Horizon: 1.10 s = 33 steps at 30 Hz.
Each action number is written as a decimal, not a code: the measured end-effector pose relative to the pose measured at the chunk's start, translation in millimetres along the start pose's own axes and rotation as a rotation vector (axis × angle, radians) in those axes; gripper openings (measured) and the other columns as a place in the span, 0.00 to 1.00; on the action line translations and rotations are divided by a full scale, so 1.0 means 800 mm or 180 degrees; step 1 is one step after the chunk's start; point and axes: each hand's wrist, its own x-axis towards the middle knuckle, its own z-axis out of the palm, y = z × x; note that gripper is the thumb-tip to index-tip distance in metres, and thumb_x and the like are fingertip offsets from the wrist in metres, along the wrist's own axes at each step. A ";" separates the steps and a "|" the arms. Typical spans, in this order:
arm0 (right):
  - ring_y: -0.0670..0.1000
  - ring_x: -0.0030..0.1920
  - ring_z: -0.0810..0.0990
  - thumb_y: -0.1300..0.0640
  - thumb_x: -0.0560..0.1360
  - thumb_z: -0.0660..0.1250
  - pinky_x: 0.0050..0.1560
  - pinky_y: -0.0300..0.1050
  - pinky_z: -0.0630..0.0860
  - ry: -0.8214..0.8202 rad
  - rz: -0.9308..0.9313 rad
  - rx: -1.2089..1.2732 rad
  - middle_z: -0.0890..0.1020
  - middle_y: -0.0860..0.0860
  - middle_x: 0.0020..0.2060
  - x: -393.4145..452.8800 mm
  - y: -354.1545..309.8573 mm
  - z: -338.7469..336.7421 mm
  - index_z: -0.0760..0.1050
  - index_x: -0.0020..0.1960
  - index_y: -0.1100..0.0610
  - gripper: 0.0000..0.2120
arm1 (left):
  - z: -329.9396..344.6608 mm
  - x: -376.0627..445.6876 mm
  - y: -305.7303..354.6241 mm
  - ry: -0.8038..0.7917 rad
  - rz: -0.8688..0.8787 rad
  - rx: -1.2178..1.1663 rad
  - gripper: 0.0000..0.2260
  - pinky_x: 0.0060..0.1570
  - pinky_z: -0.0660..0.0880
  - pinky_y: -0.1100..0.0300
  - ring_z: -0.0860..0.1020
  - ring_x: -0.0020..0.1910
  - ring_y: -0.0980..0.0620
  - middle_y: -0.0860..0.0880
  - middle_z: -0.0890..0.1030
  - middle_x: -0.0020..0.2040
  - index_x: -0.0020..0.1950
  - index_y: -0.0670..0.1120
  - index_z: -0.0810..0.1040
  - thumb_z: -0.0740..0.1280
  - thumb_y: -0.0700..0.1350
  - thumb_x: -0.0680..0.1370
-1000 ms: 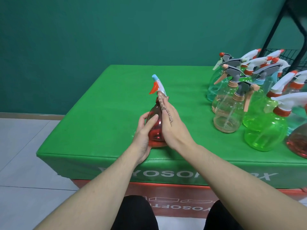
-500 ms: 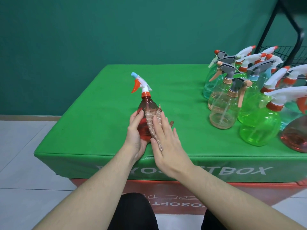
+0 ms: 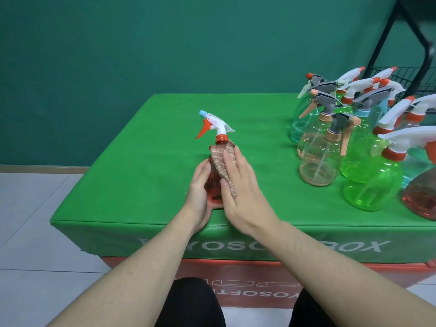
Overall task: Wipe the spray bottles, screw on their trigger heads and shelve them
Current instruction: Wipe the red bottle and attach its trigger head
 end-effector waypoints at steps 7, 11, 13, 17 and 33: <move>0.43 0.78 0.58 0.50 0.84 0.49 0.79 0.42 0.53 0.0106 0.0571 0.0765 0.61 0.48 0.80 0.054 -0.008 -0.013 0.57 0.81 0.51 0.26 | -0.005 0.001 0.000 -0.0085 -0.0140 -0.0115 0.16 0.38 0.82 0.48 0.86 0.48 0.47 0.47 0.86 0.55 0.69 0.51 0.76 0.54 0.52 0.87; 0.41 0.79 0.55 0.50 0.83 0.48 0.79 0.41 0.51 0.0140 0.0348 0.0690 0.58 0.47 0.80 0.045 -0.005 -0.004 0.55 0.82 0.51 0.28 | -0.003 0.001 -0.001 0.0105 -0.0118 -0.0029 0.22 0.42 0.81 0.52 0.84 0.51 0.47 0.44 0.85 0.58 0.72 0.46 0.75 0.61 0.57 0.83; 0.41 0.80 0.50 0.49 0.83 0.47 0.80 0.40 0.47 0.0129 0.0179 0.0521 0.55 0.49 0.81 0.035 -0.001 0.002 0.53 0.82 0.53 0.29 | -0.001 0.000 0.000 0.0115 -0.0056 0.0072 0.27 0.44 0.81 0.55 0.84 0.51 0.49 0.43 0.85 0.56 0.70 0.46 0.75 0.69 0.59 0.76; 0.41 0.80 0.42 0.48 0.83 0.47 0.81 0.47 0.46 0.0030 -0.0016 0.0215 0.45 0.48 0.82 0.005 0.003 0.011 0.45 0.83 0.53 0.30 | -0.002 -0.002 0.003 0.0062 -0.0009 -0.0082 0.27 0.39 0.81 0.60 0.85 0.46 0.54 0.49 0.87 0.51 0.67 0.48 0.75 0.76 0.51 0.70; 0.44 0.80 0.37 0.44 0.81 0.43 0.81 0.57 0.45 -0.0140 0.0010 0.0085 0.39 0.43 0.81 -0.016 0.002 0.009 0.40 0.82 0.45 0.31 | 0.000 -0.007 0.010 -0.0115 -0.0042 -0.0305 0.45 0.39 0.82 0.58 0.86 0.48 0.52 0.47 0.87 0.52 0.71 0.47 0.73 0.84 0.59 0.58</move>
